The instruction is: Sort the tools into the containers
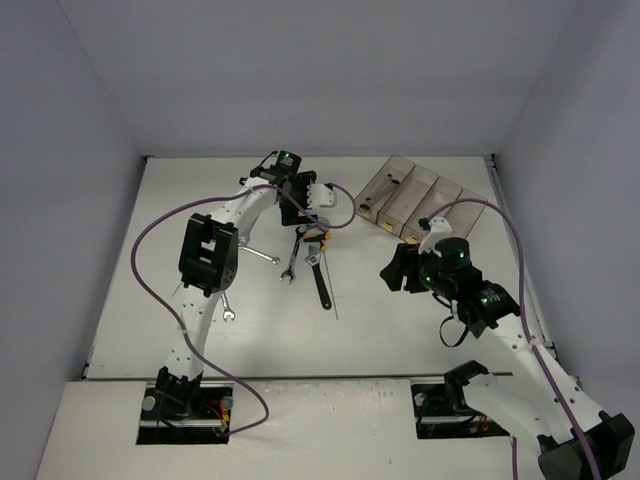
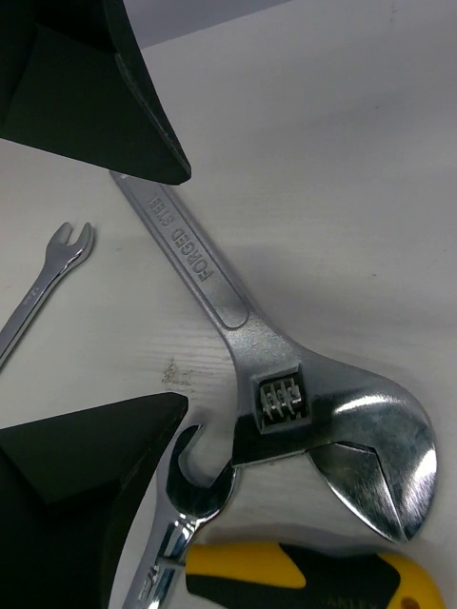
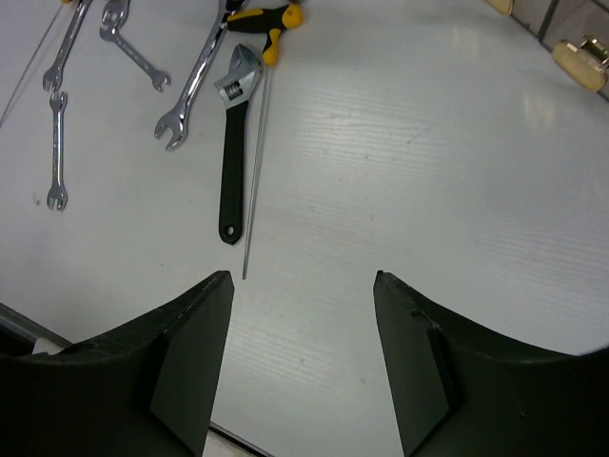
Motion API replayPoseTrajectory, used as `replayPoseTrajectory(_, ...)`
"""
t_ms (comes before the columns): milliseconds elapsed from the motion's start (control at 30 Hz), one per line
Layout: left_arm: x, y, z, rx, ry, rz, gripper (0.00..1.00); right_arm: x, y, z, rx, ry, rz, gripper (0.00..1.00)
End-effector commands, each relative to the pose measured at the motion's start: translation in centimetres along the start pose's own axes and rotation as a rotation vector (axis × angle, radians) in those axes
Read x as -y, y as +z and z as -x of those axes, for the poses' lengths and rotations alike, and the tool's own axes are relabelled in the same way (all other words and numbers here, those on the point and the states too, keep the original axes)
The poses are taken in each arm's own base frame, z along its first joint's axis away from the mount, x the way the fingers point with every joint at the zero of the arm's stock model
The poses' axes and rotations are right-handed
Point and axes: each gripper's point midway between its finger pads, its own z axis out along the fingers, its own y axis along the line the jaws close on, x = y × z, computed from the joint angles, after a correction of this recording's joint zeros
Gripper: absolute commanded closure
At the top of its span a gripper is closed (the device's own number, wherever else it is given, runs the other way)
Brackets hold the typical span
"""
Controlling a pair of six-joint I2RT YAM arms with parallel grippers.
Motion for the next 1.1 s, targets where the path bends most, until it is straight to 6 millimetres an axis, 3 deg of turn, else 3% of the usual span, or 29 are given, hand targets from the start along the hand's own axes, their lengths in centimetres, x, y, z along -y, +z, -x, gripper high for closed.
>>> replayPoseTrajectory(0,-3.4,-2.1,2.5,0.071,0.155,0.071,0.12,-0.9,0.4,0.1,0.011,0.008,0.047,0.42)
replayPoseTrajectory(200,-1.7,-0.7,2.1,0.131,0.104,-0.019,0.12,-0.8,0.3,-0.1,0.016,0.028,0.04,0.42)
replayPoseTrajectory(400,0.8,0.3,2.1,0.166,0.028,-0.144,0.23,-0.8,0.0,-0.2,0.023,0.04,0.044,0.42)
replayPoseTrajectory(633,4.9,2.0,0.3,0.127,-0.071,-0.293,0.28,-1.3,-0.7,-0.1,0.05,0.055,0.069,0.42)
replayPoseTrajectory(800,7.1,1.5,-1.3,0.024,-0.058,-0.347,0.36,-1.7,-1.1,0.0,0.061,0.063,0.086,0.42)
replayPoseTrajectory(900,8.0,1.1,-2.3,-0.046,-0.084,-0.359,0.48,-2.1,-1.6,0.1,0.074,0.069,0.105,0.42)
replayPoseTrajectory(1000,9.0,0.0,-2.1,-0.036,-0.148,-0.39,0.6,-2.4,-2.2,0.6,0.099,0.075,0.122,0.42)
replayPoseTrajectory(1067,9.9,-0.6,-1.8,-0.023,-0.174,-0.413,0.62,-2.8,-2.7,0.8,0.115,0.078,0.136,0.42)
